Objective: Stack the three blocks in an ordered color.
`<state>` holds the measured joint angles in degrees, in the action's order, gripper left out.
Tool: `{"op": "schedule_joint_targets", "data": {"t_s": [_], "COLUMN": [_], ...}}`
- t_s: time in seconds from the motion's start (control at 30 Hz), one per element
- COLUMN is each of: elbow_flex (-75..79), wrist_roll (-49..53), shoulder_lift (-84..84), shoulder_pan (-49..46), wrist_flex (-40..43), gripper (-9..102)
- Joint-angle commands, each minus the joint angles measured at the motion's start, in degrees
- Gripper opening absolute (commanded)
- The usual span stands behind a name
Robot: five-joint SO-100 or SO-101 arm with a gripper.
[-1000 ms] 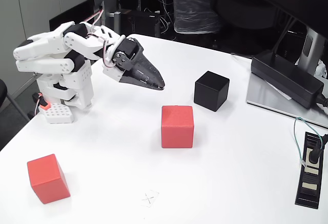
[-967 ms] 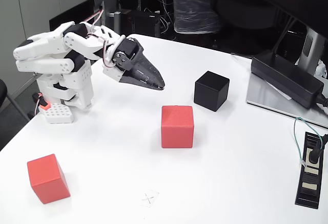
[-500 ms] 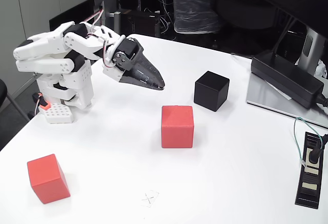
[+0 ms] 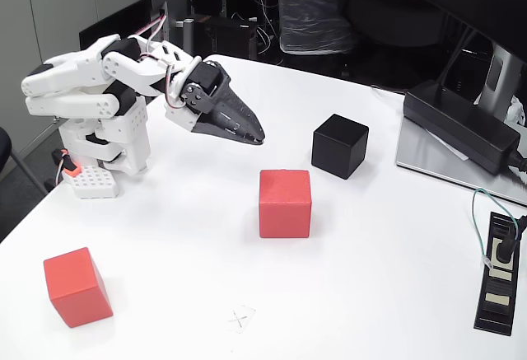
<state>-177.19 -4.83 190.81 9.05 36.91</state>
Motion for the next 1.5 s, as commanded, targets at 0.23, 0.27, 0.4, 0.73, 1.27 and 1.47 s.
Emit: {"op": "schedule_joint_targets", "data": {"t_s": [0.23, 0.27, 0.4, 0.73, 1.27, 1.47], "elbow_flex": [0.35, 0.35, 0.35, 0.35, 6.24, 15.12], "wrist_roll": [-0.62, -0.62, -0.62, -0.62, 9.4, 11.95], "shoulder_lift": [0.18, 0.18, 0.18, 0.18, 0.18, 0.26], "shoulder_pan": [0.44, 0.44, 0.26, 0.09, -0.35, -0.18], "wrist_flex": [-0.09, -0.09, -0.09, -0.09, 4.39, 15.38], "gripper": [-1, -1, -1, -1, 0, 0]}}
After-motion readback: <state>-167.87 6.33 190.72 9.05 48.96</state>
